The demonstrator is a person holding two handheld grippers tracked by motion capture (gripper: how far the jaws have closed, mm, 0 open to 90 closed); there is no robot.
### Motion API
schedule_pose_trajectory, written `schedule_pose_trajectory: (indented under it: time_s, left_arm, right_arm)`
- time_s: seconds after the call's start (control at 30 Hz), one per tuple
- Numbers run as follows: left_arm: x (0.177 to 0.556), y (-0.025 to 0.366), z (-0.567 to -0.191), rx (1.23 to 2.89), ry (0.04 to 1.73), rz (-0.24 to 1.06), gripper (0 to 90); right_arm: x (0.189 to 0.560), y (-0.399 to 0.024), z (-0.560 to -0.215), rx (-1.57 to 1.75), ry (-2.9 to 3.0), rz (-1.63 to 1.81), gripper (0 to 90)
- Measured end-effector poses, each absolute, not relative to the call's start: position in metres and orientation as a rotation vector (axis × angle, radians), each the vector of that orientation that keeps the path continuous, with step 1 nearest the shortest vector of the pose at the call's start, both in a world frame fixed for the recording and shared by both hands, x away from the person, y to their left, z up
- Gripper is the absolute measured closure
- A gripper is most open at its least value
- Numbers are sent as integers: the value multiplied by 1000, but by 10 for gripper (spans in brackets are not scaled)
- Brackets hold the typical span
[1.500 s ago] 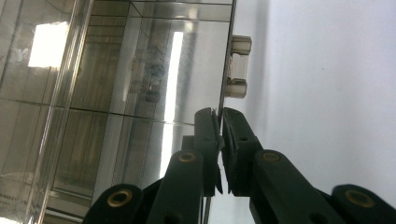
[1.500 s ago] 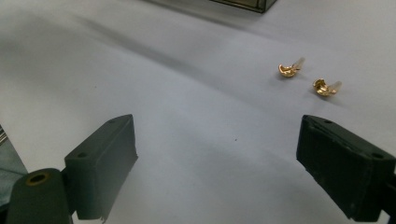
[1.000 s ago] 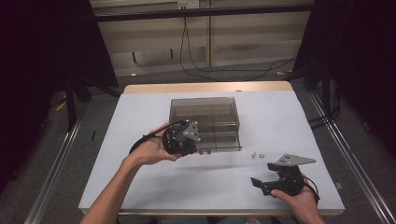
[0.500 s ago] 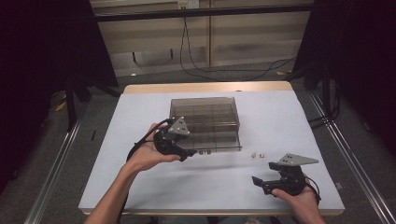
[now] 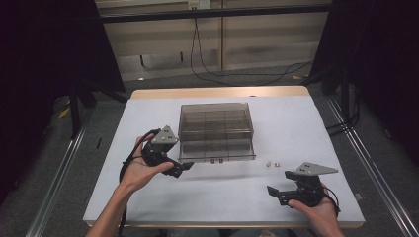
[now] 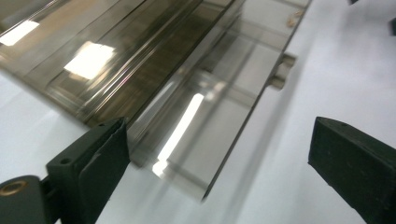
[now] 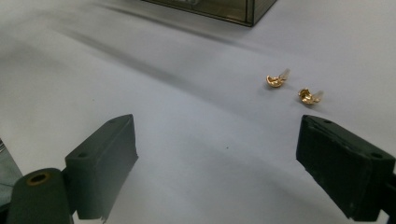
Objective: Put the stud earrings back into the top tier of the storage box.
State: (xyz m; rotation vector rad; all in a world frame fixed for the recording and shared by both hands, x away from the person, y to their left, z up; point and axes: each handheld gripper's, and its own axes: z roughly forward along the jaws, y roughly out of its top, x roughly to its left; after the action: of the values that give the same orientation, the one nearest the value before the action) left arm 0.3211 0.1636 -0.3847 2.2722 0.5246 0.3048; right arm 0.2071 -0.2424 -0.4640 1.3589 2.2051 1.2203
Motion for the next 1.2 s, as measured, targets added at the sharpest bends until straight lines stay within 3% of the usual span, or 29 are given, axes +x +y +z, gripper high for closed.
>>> schedule_pose_trajectory:
  time_s: [0.27,0.53,0.67,0.77,1.2]
  left_arm:
    - [307,185,-401,2213,599,315,48]
    - [287,196,-411,2202,653,336,56]
    - [278,200,-417,2193,664,317,58]
    - [271,202,-426,2195,698,323,55]
    - [256,216,-440,2210,761,339,54]
  right_arm:
    - [207,-243,-464,1357,2209,1221,132]
    - [206,-246,-464,1337,2263,1262,211]
    - [207,-248,-465,1349,2258,1273,271]
    - [211,-250,-466,1356,2265,1255,371]
    - [231,-259,-451,1343,2364,1172,532]
